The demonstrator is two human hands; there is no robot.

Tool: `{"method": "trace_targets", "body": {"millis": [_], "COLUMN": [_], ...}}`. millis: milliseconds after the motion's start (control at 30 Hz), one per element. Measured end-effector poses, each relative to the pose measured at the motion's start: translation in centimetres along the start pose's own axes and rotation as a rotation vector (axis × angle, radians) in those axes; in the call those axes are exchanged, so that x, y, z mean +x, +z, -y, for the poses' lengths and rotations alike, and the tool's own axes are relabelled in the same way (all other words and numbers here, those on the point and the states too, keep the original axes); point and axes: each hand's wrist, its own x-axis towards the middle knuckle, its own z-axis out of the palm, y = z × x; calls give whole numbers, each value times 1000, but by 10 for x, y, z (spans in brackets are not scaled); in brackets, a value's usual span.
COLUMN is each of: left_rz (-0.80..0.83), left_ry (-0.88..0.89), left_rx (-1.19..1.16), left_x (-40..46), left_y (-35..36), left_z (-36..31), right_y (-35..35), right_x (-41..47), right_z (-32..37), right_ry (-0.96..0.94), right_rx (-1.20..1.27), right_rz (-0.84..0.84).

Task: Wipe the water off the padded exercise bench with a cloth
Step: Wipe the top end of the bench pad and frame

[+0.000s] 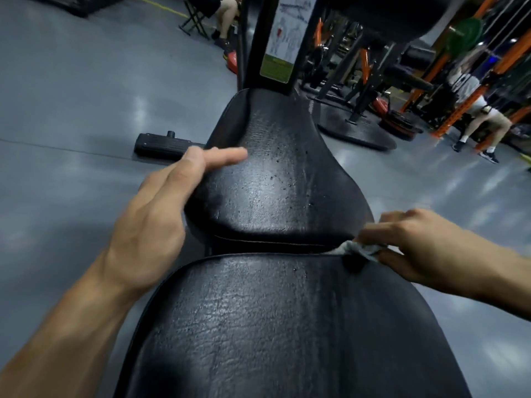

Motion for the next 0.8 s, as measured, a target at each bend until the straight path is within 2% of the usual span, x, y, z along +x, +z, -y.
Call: {"method": "trace_targets", "body": {"millis": [100,233,333,433,600,733,800], "left_rz": [81,224,258,275,303,271,236], "left_ry": [-9,-3,-2,38,30,57,68], "left_rx": [152,334,498,680,855,934,942], "left_x": [5,18,28,39,31,27,26], "left_y": [12,39,64,83,101,106,107], "left_z": [-14,-23,-37,-42,-15,-10,-10], "right_y": [14,11,19,42,60,60,66], "right_x": [-51,-87,-73,-51,-20,-11,-18], "right_z": [-55,-77,-65,-54,-38,-25,-24], "right_ry": [222,435,390,327,280,240,271], "right_rx": [-65,53,167,374,869,950,1260], "right_rz": [51,-125,-187,-159,-203,-300,-321]}}
